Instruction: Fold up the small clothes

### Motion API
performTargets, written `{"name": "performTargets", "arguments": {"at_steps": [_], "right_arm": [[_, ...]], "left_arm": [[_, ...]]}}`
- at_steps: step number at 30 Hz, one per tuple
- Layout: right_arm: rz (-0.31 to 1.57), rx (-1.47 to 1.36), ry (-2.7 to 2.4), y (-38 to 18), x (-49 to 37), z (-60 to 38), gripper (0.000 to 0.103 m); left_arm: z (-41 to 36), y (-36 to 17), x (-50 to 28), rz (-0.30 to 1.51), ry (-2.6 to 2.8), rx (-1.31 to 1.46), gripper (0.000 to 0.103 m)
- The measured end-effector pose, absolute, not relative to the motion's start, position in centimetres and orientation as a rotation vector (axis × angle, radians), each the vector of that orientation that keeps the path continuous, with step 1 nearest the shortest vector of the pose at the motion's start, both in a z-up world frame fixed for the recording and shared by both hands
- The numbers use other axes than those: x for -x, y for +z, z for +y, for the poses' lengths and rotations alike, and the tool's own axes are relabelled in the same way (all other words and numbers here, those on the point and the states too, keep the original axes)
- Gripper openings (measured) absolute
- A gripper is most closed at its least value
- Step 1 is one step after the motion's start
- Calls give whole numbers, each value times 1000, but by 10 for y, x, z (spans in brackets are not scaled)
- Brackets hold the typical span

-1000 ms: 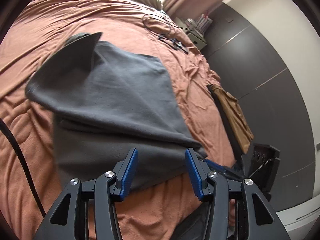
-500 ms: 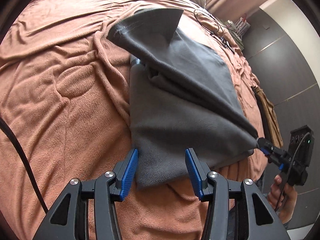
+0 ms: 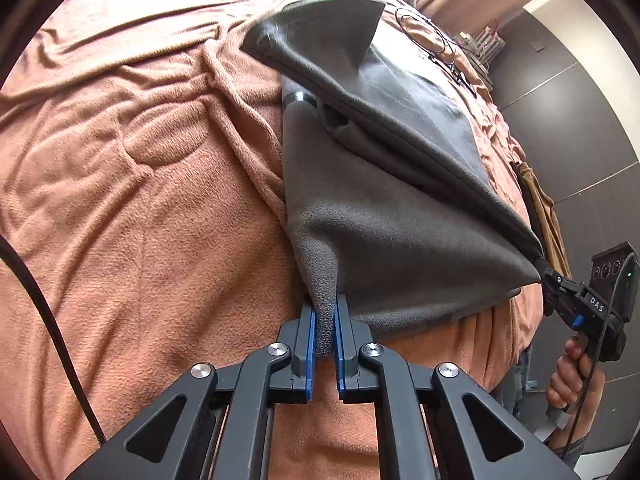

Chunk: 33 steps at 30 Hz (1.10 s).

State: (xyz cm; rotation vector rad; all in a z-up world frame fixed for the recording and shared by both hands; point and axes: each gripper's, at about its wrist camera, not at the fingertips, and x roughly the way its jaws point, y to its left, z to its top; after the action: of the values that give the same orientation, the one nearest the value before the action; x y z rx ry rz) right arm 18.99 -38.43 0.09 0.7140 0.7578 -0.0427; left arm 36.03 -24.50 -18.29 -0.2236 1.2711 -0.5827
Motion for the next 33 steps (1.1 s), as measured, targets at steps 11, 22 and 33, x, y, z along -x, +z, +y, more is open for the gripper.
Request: {"name": "performTargets", "arguments": {"at_steps": [11,22,33], "right_arm": [[802,-697,-83,-34,-182,-385,3],[812,-653,-74,-29,-186,-381,3],[820,-652,-59,-30,-187,-381,3]], "left_arm": [[-245,-175,-363,1291,-616,174,14],[-244,-147,-407,1206,-664,388,49],[-272,-163,-433,1231,-626,483,64]]}}
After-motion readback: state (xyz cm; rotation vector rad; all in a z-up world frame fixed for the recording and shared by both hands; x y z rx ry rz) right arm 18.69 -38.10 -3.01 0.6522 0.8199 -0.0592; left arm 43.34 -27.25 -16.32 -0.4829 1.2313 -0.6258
